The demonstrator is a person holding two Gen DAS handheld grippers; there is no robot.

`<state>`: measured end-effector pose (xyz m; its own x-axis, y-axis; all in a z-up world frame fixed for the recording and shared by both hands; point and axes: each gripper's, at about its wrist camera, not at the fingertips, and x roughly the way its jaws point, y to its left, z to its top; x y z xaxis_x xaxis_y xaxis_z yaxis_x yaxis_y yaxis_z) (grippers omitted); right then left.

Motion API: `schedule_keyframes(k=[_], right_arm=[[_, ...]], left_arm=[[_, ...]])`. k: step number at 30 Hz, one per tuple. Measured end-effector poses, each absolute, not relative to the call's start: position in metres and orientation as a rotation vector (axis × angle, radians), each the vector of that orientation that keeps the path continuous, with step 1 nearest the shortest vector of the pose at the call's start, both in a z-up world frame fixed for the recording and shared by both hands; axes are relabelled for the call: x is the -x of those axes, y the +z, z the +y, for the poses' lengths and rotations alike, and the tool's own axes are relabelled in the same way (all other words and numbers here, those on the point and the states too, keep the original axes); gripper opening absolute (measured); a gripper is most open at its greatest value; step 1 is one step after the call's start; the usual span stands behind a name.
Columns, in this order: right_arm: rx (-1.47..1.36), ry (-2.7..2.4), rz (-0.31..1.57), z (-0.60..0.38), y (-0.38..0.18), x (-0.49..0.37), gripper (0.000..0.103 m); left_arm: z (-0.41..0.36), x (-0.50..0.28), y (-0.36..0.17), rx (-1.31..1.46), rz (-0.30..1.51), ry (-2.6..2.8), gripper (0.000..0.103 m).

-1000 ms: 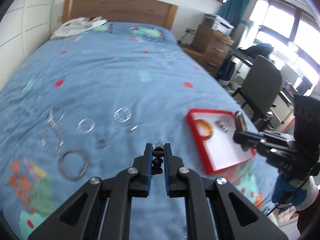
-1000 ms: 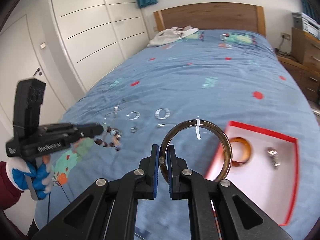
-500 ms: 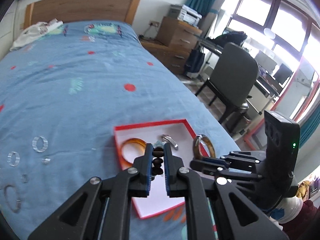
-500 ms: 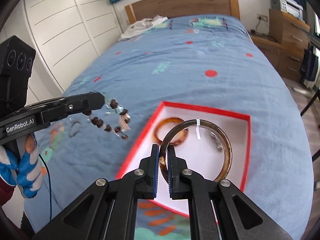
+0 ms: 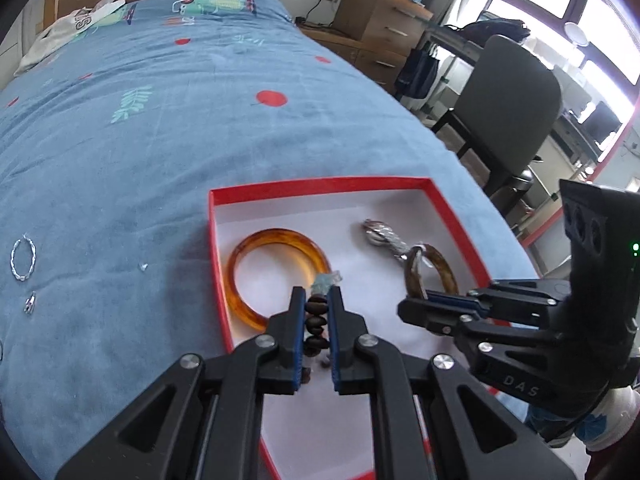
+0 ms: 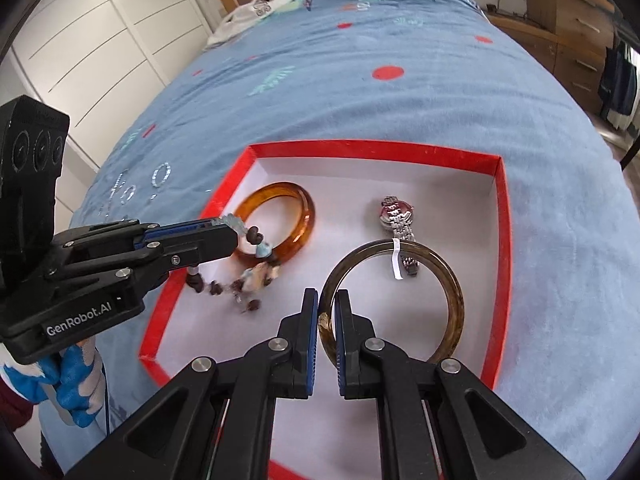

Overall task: Organize jewelry
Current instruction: 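Carry the bangle and beaded bracelet into the red box and open both tools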

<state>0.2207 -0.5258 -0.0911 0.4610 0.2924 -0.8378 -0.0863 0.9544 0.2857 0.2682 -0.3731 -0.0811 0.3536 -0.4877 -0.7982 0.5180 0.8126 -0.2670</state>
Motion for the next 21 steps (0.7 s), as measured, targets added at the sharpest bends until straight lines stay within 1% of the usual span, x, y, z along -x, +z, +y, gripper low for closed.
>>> schedule_keyframes(k=[12, 13, 14, 16, 17, 18, 19, 20, 21], right_arm=[[-0.239, 0.194, 1.100, -0.534, -0.108, -0.235, 0.009], [-0.231, 0.193, 1.101, -0.532, -0.108, -0.235, 0.010], [-0.232, 0.193, 1.099, -0.532, -0.108, -0.236, 0.012], [-0.235, 0.189, 1.089, -0.532, -0.106, -0.235, 0.023], [-0.231, 0.187, 1.086, -0.531, -0.105, -0.235, 0.026], [-0.228, 0.188, 1.084, -0.530, -0.104, -0.234, 0.032], [-0.222, 0.188, 1.081, -0.529, -0.102, -0.234, 0.036], [-0.213, 0.185, 1.081, -0.528, -0.100, -0.234, 0.038], [-0.204, 0.179, 1.080, -0.526, -0.098, -0.234, 0.040]], left_arm=[[-0.376, -0.284, -0.103, -0.053, 1.053, -0.626, 0.011], [-0.376, -0.284, -0.103, -0.059, 1.053, -0.625, 0.011], [-0.377, -0.284, -0.102, -0.062, 1.052, -0.626, 0.011], [-0.376, -0.284, -0.101, -0.063, 1.055, -0.631, 0.011], [-0.375, -0.285, -0.100, -0.060, 1.056, -0.630, 0.012], [-0.374, -0.285, -0.099, -0.055, 1.056, -0.630, 0.017], [-0.371, -0.284, -0.097, -0.049, 1.053, -0.629, 0.020], [-0.370, -0.284, -0.095, -0.052, 1.051, -0.626, 0.023], [-0.369, -0.283, -0.093, -0.059, 1.048, -0.625, 0.023]])
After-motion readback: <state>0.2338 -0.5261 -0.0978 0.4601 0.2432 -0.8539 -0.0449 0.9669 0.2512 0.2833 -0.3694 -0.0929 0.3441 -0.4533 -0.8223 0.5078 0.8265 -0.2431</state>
